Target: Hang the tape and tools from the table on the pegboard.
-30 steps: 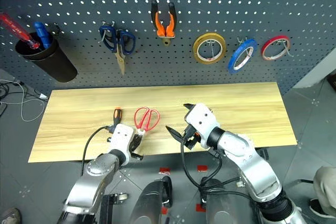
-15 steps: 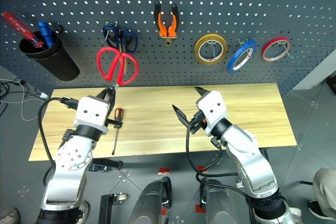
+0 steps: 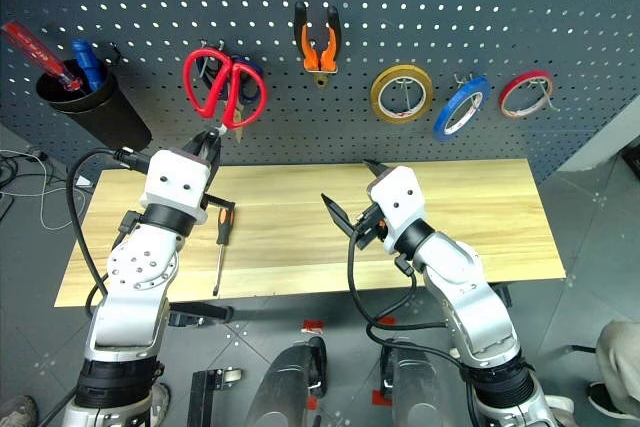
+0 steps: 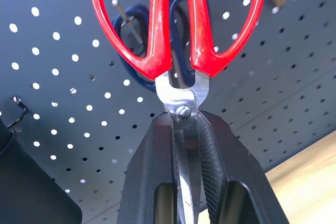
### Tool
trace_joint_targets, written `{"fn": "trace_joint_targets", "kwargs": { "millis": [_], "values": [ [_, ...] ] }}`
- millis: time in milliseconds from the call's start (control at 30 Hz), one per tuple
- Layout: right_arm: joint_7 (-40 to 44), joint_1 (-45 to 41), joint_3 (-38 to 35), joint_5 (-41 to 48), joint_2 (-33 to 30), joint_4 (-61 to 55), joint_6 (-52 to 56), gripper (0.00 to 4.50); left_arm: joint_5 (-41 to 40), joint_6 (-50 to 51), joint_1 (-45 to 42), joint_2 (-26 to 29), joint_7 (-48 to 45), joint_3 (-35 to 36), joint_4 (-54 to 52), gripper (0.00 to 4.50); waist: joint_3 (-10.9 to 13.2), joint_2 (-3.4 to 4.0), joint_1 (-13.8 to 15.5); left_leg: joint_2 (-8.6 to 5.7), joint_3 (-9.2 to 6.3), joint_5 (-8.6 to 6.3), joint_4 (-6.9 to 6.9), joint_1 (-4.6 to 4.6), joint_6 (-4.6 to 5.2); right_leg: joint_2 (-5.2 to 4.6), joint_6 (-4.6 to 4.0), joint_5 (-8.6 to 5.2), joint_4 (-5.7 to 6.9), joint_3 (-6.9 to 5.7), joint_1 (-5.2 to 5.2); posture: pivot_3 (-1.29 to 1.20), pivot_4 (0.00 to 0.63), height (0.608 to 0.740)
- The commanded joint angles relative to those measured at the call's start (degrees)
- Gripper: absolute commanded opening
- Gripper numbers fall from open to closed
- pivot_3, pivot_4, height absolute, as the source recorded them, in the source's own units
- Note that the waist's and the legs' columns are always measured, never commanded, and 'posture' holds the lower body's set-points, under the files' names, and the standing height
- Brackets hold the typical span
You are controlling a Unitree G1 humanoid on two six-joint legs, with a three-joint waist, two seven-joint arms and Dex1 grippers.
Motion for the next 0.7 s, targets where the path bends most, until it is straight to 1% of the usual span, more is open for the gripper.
{"fn": "trace_joint_targets", "kwargs": {
  "millis": [33, 100, 167, 200, 300, 333, 367, 433, 500, 533, 567, 633, 700],
  "values": [
    [0.44, -1.38, -1.39, 0.30, -0.24, -0.92, -0.92, 4.50, 0.85, 0.93, -1.69, -1.01, 1.50, 0.47, 1.97, 0.28, 0.00, 0.00, -0.02, -0.01, 0.00, 0.00, 0.00, 0.00, 0.00, 0.00, 0.00, 0.00, 0.00, 0.00, 0.01, -0.06, 0.274, 0.740],
    [0.39, -1.78, -1.65, 0.50, -0.15, -0.83, -0.77, 4.50, 0.64, 1.52, -2.83, -1.21, 0.51, -0.57, 4.17, 0.28, 0.00, 0.00, -0.03, 0.00, 0.00, 0.00, 0.00, 0.00, -0.01, 0.00, -0.01, 0.01, 0.01, 0.00, 0.00, -0.06, 0.275, 0.740],
    [0.38, -2.44, -1.59, 0.81, 0.23, -0.83, -0.39, 4.50, -0.21, 3.18, -4.64, -2.06, -1.03, -1.91, 7.15, 1.01, -0.01, -0.01, 0.01, 0.01, -0.01, 0.01, 0.01, 0.01, -0.01, 0.01, -0.01, 0.01, 0.02, -0.05, 0.01, -0.06, 0.276, 0.740],
    [0.39, -2.68, -1.49, 0.94, 0.39, -0.89, -0.22, 4.50, -0.77, 3.29, -5.24, -2.68, -1.16, -1.93, 8.05, 1.22, -0.01, -0.01, 0.01, 0.01, -0.02, 0.02, 0.03, 0.01, -0.01, 0.01, -0.01, 0.01, 0.04, -0.06, 0.01, -0.06, 0.277, 0.740],
    [0.89, -3.27, -0.58, 1.32, 0.80, -1.15, 0.56, 4.50, -1.14, 5.41, -6.05, -3.17, -2.29, -2.51, 10.36, 2.16, -0.02, -0.03, -0.09, -0.01, 0.00, 0.01, 0.06, 0.01, -0.01, -0.01, -0.01, 0.01, 0.03, -0.02, 0.03, -0.06, 0.279, 0.740],
    [1.18, -3.27, -0.12, 1.39, 0.85, -1.33, 0.93, 4.50, -1.07, 6.14, -5.62, -2.89, -3.10, -2.89, 10.84, 2.45, -0.02, -0.03, -0.18, 0.00, 0.00, 0.02, 0.06, 0.01, -0.01, 0.00, -0.02, 0.01, 0.03, -0.01, 0.02, -0.07, 0.282, 0.740],
    [1.58, -3.17, 0.69, 1.43, 0.78, -1.47, 1.92, 4.50, -1.15, 8.26, -4.61, -2.50, -4.66, -3.67, 11.58, 2.83, -0.02, -0.03, -0.20, 0.00, 0.00, 0.02, 0.06, 0.01, -0.01, 0.00, -0.02, 0.01, 0.04, -0.01, 0.02, -0.07, 0.282, 0.740],
    [3.34, -2.67, 3.55, 1.59, 0.08, -2.65, 4.42, 4.50, -2.20, 13.27, -0.75, -1.99, -6.91, -3.35, 11.95, 3.37, -0.03, -0.03, -0.56, 0.02, 0.00, 0.02, 0.05, 0.03, -0.02, 0.01, -0.02, 0.01, 0.04, -0.03, 0.02, -0.07, 0.291, 0.740],
    [4.90, -2.53, 5.81, 1.77, -0.77, -3.93, 6.64, 4.50, -3.76, 16.84, 1.90, -2.33, -7.07, -1.25, 11.09, 3.91, -0.03, -0.03, -1.43, 0.02, 0.02, 0.02, 0.03, 0.07, -0.02, 0.01, -0.02, 0.00, 0.04, 0.02, 0.03, -0.07, 0.298, 0.740],
    [5.99, -2.52, 7.47, 1.78, -1.50, -4.84, 7.68, 4.50, -4.79, 19.29, 3.24, -2.48, -6.54, 0.96, 10.34, 4.27, -0.03, -0.03, -1.55, 0.02, 0.04, 0.02, 0.03, 0.07, -0.01, 0.01, -0.02, 0.00, 0.03, 0.05, 0.02, -0.07, 0.304, 0.740],
    [6.83, -2.48, 8.76, 1.93, -1.98, -5.73, 8.70, 4.50, -6.01, 21.51, 4.31, -2.50, -6.14, 3.14, 9.60, 4.48, -0.03, -0.04, -1.54, 0.03, 0.03, 0.02, 0.03, 0.06, -0.01, 0.01, -0.03, 0.00, 0.03, 0.04, 0.01, -0.06, 0.310, 0.740],
    [7.63, -2.67, 10.53, 2.34, -2.23, -6.87, 10.70, 4.50, -7.64, 24.38, 5.48, -1.56, -6.27, 6.00, 9.00, 4.48, -0.03, -0.04, -1.43, 0.05, -0.01, 0.01, 0.03, 0.05, -0.01, 0.02, -0.04, -0.01, 0.05, -0.01, 0.00, -0.06, 0.316, 0.740],
    [7.88, -2.99, 11.07, 2.70, -2.11, -7.48, 12.34, 4.50, -8.42, 26.41, 5.48, -0.80, -6.69, 6.97, 8.87, 4.48, -0.03, -0.03, -1.31, 0.07, -0.07, 0.01, 0.03, 0.06, 0.00, 0.03, -0.03, -0.01, 0.09, -0.05, 0.01, -0.05, 0.321, 0.740]
  ]
}}
